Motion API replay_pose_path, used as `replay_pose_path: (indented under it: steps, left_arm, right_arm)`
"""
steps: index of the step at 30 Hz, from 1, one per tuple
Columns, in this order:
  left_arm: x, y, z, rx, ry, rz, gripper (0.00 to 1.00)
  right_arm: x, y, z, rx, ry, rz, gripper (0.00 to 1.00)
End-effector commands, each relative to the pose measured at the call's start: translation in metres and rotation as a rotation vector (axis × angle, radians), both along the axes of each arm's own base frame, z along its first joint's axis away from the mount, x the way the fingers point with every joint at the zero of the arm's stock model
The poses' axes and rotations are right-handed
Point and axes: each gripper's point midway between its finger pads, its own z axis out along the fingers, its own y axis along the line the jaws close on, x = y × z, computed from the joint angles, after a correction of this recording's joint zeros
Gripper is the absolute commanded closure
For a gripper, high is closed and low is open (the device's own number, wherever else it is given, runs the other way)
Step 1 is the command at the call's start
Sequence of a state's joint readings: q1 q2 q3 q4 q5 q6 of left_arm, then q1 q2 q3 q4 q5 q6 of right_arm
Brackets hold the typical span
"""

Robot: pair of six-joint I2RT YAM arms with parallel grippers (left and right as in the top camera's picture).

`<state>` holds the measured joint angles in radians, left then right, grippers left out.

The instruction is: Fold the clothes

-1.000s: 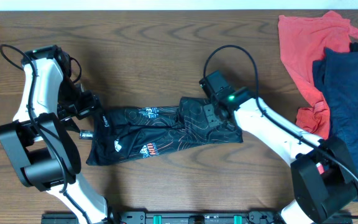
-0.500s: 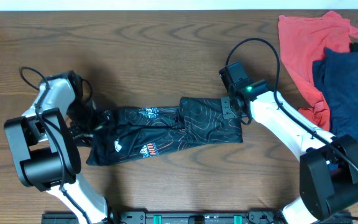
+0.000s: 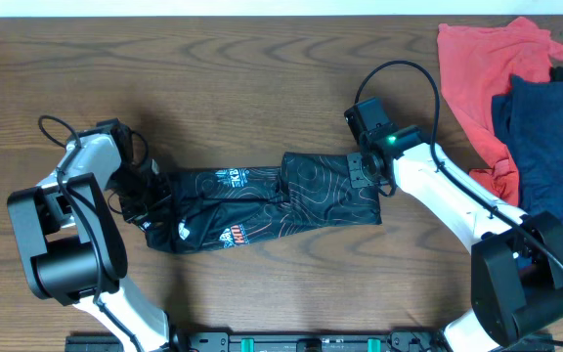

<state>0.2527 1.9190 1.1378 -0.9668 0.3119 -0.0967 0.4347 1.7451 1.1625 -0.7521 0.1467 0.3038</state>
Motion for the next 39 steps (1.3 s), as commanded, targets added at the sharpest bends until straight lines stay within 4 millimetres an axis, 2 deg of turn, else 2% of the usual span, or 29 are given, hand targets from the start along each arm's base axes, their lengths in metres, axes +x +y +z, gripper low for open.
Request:
replay_pose_path:
  steps: [1, 7, 10, 13, 16, 19, 22, 27, 31, 35, 39]
  left_arm:
    - [0.021, 0.013, 0.015, 0.037, -0.064, -0.001, 0.94]
    - [0.037, 0.065, 0.061, 0.254, -0.107, 0.003, 0.94]
    - [0.041, 0.082, 0.080, 0.315, -0.123, 0.018, 0.94]
    - [0.045, 0.089, 0.095, 0.331, -0.143, 0.034, 0.94]
    - [0.046, 0.084, 0.106, 0.314, -0.143, 0.026, 0.94]
    - [0.048, 0.057, 0.114, 0.233, -0.147, -0.004, 0.94]
    - [0.049, 0.020, 0.118, 0.146, -0.141, -0.041, 0.94]
    - [0.058, -0.061, 0.123, 0.000, -0.183, -0.157, 0.94]
    - [0.066, -0.120, 0.123, -0.017, -0.244, -0.258, 0.94]
    - [0.066, -0.176, 0.124, -0.038, -0.312, -0.364, 0.94]
    - [0.062, -0.213, 0.121, -0.021, -0.363, -0.460, 0.93]
  right_arm:
    - [0.005, 0.001, 0.013, 0.019, -0.033, -0.017, 0.55]
    - [0.006, -0.004, 0.013, 0.010, -0.034, -0.024, 0.55]
    - [0.008, -0.009, 0.013, 0.010, -0.034, -0.040, 0.55]
    - [0.008, -0.018, 0.013, 0.005, -0.024, -0.064, 0.56]
    - [0.008, -0.030, 0.012, -0.007, -0.013, -0.093, 0.56]
    - [0.010, -0.042, 0.012, -0.018, -0.009, -0.124, 0.56]
    - [0.011, -0.053, 0.012, -0.019, -0.004, -0.152, 0.56]
    - [0.010, -0.066, 0.011, -0.025, 0.010, -0.182, 0.56]
    - [0.009, -0.066, 0.011, -0.029, 0.014, -0.173, 0.56]
    - [0.009, -0.066, 0.010, -0.029, 0.016, -0.173, 0.56]
    - [0.008, -0.067, 0.010, -0.032, 0.022, -0.172, 0.56]
